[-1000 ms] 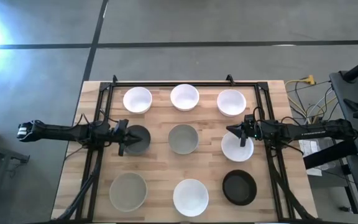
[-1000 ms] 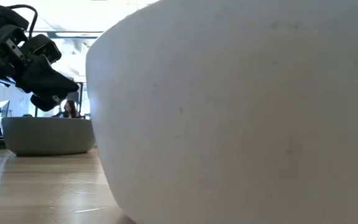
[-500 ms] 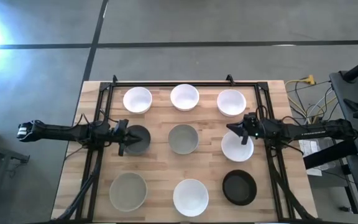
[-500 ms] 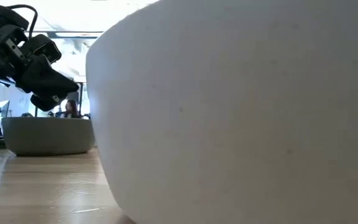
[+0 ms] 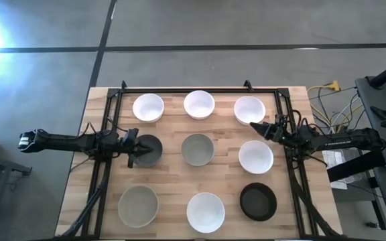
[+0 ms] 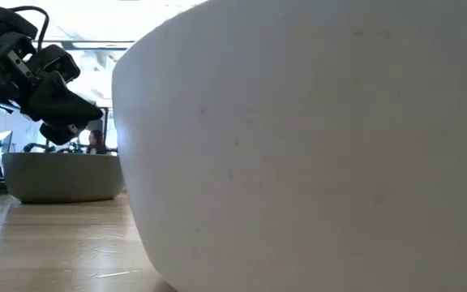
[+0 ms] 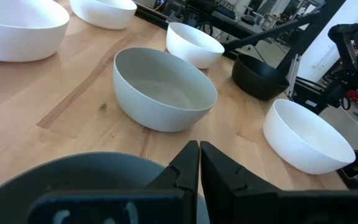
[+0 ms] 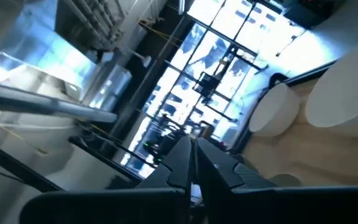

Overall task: Nest bowls inside each other
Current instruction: Stack the white bowl on the other white bowl

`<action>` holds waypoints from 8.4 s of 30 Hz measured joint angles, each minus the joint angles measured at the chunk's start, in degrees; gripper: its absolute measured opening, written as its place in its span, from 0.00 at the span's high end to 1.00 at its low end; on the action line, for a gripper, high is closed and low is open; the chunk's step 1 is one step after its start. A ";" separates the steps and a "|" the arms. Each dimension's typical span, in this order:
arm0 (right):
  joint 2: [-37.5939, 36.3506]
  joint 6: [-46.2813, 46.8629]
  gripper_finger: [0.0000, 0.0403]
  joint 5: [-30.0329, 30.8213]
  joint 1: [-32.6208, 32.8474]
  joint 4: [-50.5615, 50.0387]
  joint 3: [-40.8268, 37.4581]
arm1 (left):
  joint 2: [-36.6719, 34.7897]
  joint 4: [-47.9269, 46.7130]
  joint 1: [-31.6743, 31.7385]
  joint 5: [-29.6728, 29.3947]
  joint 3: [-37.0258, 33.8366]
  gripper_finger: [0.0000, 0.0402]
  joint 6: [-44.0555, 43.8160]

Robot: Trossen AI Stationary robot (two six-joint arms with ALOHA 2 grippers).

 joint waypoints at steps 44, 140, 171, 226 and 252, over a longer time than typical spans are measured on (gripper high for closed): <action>32.46 -49.30 0.96 12.60 0.00 -7.29 45.80 | 18.28 23.87 0.17 -22.62 35.34 1.00 8.07; 49.81 -43.42 0.96 3.75 0.15 -55.01 71.32 | 69.11 -46.95 36.78 -4.61 58.00 0.85 8.17; 49.81 -43.40 0.96 3.86 0.13 -55.01 71.32 | 69.29 -46.89 36.67 -4.44 58.85 1.00 10.42; 43.82 -39.27 0.96 7.45 0.07 -71.84 70.71 | 99.54 -55.56 22.59 -4.40 107.49 1.00 46.87; 43.31 -38.44 0.96 7.40 0.11 -71.82 69.90 | 102.68 -54.55 21.76 -3.06 107.43 0.82 43.42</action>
